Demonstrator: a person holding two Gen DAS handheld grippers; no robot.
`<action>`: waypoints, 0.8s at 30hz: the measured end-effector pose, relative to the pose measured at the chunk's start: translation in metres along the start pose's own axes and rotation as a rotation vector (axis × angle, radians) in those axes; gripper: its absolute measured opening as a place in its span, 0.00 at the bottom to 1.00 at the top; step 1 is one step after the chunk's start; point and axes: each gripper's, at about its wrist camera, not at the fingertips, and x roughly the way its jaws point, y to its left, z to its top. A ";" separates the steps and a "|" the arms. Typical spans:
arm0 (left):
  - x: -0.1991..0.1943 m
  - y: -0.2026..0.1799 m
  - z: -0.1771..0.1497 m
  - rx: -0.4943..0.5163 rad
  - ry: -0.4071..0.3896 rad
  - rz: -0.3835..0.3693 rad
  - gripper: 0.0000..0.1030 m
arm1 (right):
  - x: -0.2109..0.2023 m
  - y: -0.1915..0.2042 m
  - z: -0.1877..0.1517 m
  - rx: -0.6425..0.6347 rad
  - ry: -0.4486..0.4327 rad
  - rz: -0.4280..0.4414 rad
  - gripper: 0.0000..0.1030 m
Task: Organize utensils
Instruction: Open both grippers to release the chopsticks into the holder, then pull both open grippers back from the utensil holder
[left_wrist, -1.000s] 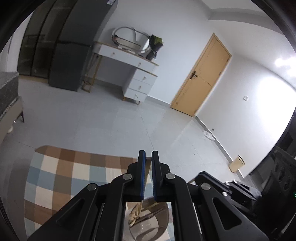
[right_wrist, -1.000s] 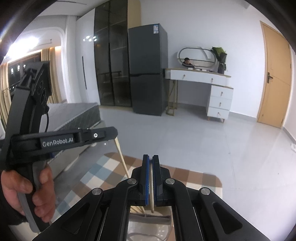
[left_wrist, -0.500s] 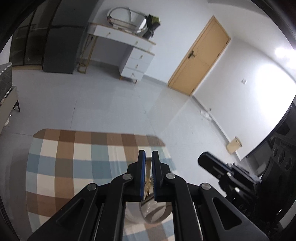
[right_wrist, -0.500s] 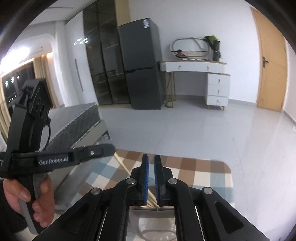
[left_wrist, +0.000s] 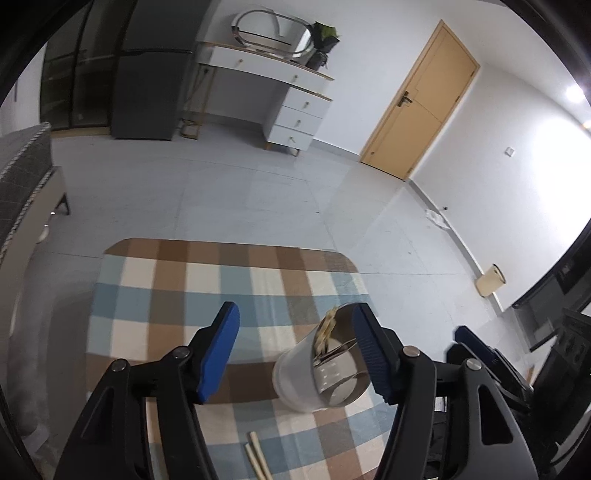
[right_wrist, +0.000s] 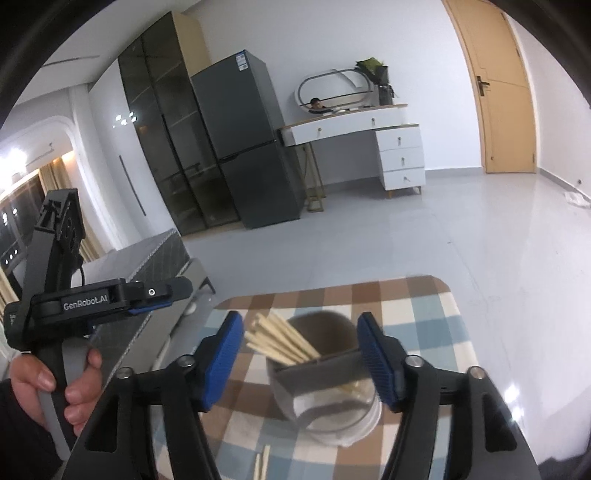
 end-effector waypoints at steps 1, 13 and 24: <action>-0.004 0.000 -0.003 0.001 -0.006 0.015 0.64 | -0.007 0.003 -0.003 0.003 -0.012 0.000 0.70; -0.064 -0.009 -0.043 0.051 -0.135 0.123 0.82 | -0.066 0.042 -0.034 0.020 -0.147 0.028 1.00; -0.085 -0.011 -0.081 0.081 -0.221 0.188 0.93 | -0.083 0.056 -0.067 0.015 -0.123 -0.049 1.00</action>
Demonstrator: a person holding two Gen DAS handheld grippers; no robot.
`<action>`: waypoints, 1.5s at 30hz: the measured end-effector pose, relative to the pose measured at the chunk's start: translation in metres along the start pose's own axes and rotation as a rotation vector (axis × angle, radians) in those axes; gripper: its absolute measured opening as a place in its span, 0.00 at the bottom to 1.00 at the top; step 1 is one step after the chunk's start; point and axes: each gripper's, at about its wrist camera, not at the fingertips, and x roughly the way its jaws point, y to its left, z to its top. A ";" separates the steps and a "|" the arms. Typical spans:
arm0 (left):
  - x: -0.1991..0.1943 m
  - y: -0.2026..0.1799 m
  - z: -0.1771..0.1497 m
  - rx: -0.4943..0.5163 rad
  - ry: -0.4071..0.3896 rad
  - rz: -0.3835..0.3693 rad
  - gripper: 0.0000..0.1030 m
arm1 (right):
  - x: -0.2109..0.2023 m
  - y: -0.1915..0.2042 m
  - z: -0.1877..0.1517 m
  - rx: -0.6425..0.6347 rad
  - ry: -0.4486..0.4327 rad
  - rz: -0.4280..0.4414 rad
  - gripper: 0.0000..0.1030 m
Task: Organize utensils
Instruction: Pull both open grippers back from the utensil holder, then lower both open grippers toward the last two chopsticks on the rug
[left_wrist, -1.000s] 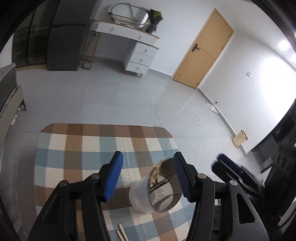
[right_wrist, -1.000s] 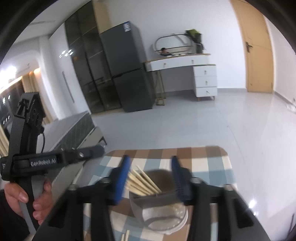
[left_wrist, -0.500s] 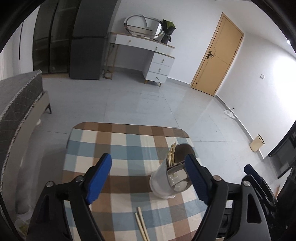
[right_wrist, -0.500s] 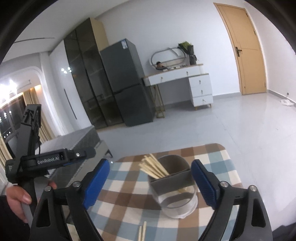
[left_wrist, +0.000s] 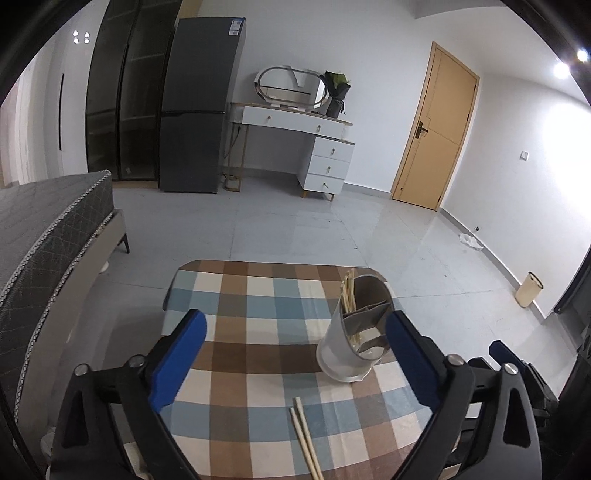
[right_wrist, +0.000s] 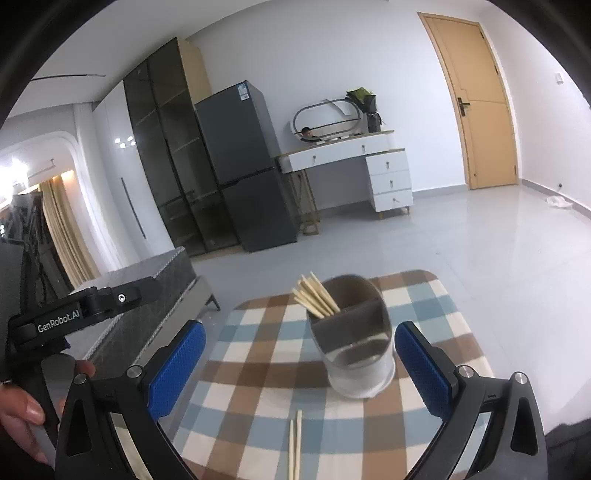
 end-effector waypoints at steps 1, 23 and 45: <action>-0.001 0.001 -0.002 -0.001 0.000 0.000 0.93 | -0.002 0.002 -0.004 -0.005 0.000 -0.009 1.00; 0.036 0.023 -0.073 -0.003 0.078 0.102 0.93 | 0.020 0.010 -0.077 -0.089 0.151 -0.055 1.00; 0.103 0.078 -0.106 -0.127 0.338 0.229 0.93 | 0.132 0.005 -0.144 -0.208 0.556 -0.135 0.86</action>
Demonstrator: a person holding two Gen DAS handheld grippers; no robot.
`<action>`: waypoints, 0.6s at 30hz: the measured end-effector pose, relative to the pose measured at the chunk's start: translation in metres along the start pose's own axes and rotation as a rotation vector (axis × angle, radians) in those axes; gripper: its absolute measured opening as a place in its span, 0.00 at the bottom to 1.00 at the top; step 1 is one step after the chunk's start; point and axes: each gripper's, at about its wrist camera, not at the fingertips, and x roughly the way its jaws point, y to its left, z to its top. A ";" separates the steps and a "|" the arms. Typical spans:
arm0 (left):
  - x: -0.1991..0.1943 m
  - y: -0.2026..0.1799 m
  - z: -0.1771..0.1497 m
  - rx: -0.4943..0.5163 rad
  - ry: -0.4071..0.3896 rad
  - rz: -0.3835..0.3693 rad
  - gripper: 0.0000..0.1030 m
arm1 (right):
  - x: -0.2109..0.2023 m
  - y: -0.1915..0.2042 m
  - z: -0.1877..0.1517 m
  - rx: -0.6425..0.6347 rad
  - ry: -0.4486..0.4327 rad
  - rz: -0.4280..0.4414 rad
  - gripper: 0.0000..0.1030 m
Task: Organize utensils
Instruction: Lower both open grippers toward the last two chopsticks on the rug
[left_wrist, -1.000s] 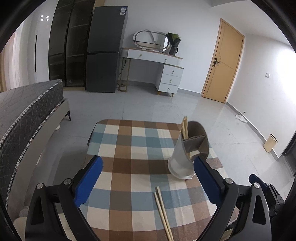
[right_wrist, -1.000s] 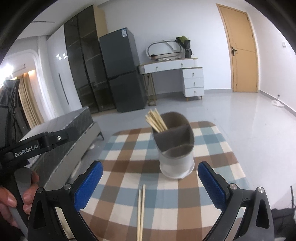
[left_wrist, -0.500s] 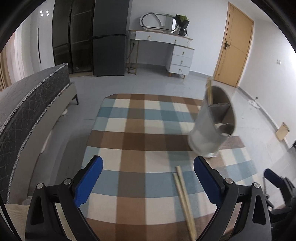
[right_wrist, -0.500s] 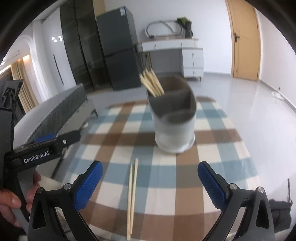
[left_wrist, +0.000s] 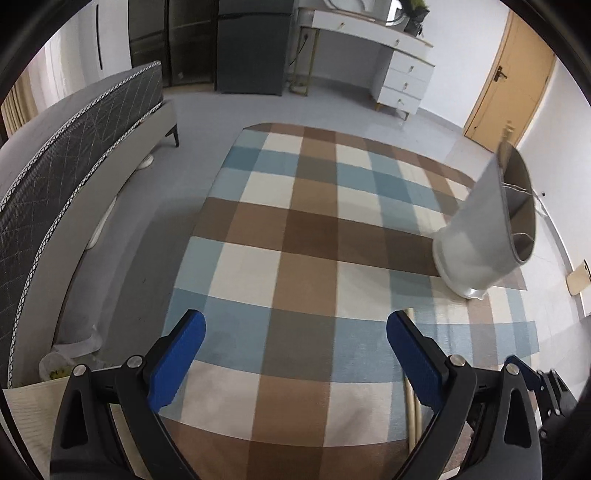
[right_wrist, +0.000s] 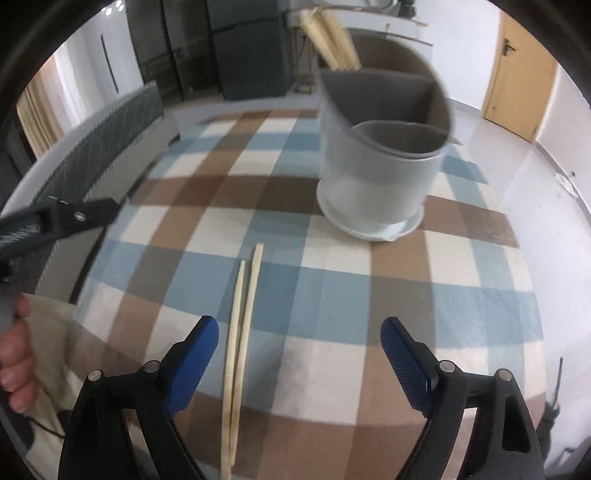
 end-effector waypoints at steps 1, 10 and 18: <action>0.001 0.004 0.001 -0.015 0.009 0.004 0.93 | 0.006 0.001 0.004 -0.011 0.009 0.005 0.85; 0.008 0.022 0.011 -0.089 0.041 0.020 0.93 | 0.056 0.013 0.037 -0.073 0.103 0.004 0.67; 0.010 0.036 0.016 -0.158 0.065 0.007 0.93 | 0.082 0.019 0.050 -0.090 0.166 -0.030 0.56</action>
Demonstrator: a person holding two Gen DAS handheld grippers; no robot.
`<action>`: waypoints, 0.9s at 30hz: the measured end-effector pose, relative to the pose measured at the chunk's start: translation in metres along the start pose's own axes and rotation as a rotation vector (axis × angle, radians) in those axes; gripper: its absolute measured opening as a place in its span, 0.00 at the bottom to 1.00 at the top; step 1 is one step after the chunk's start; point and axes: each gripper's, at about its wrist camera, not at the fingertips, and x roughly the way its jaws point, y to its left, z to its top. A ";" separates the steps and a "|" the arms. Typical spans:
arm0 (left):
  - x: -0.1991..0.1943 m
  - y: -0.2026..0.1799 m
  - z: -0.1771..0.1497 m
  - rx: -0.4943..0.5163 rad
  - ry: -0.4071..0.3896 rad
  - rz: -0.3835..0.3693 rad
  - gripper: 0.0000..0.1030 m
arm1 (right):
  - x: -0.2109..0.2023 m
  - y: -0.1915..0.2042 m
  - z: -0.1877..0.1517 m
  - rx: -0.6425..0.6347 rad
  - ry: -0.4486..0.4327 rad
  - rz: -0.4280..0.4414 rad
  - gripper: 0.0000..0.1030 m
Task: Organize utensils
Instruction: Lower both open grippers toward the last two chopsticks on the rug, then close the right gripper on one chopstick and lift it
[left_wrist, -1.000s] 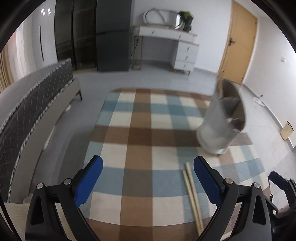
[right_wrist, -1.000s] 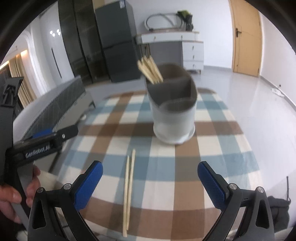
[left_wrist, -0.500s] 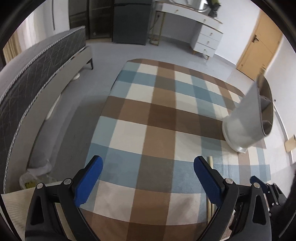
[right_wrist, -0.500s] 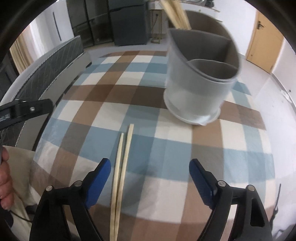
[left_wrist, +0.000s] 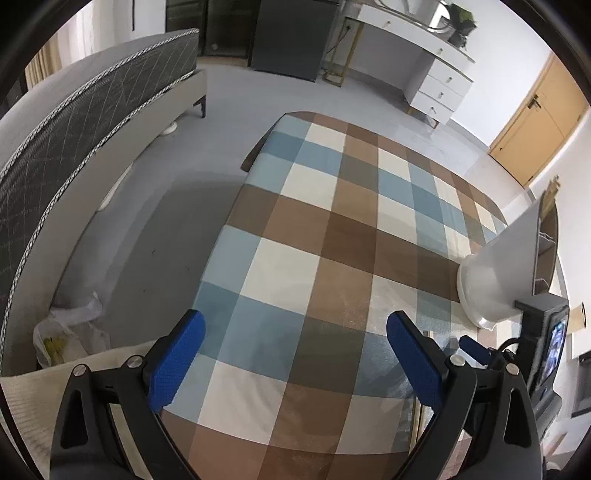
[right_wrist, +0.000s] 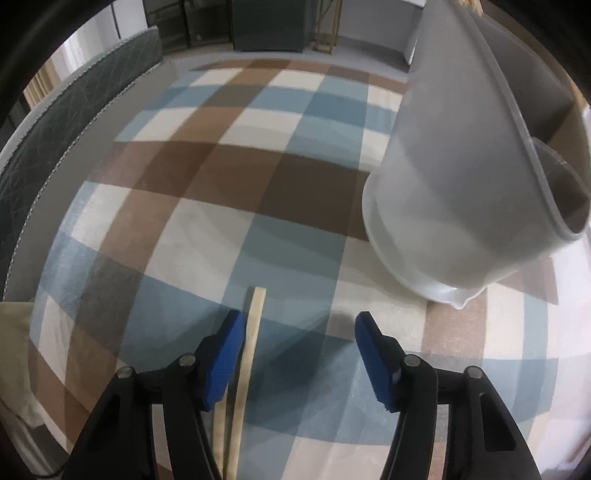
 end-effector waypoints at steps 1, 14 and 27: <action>0.000 0.000 0.000 -0.001 0.001 0.002 0.93 | 0.001 -0.001 0.001 0.008 0.005 -0.007 0.56; 0.000 -0.001 -0.001 0.013 0.012 0.008 0.93 | 0.000 0.007 0.009 0.007 -0.002 0.026 0.26; 0.001 -0.005 -0.005 0.031 0.014 0.018 0.93 | -0.021 -0.012 0.000 0.132 -0.062 0.140 0.05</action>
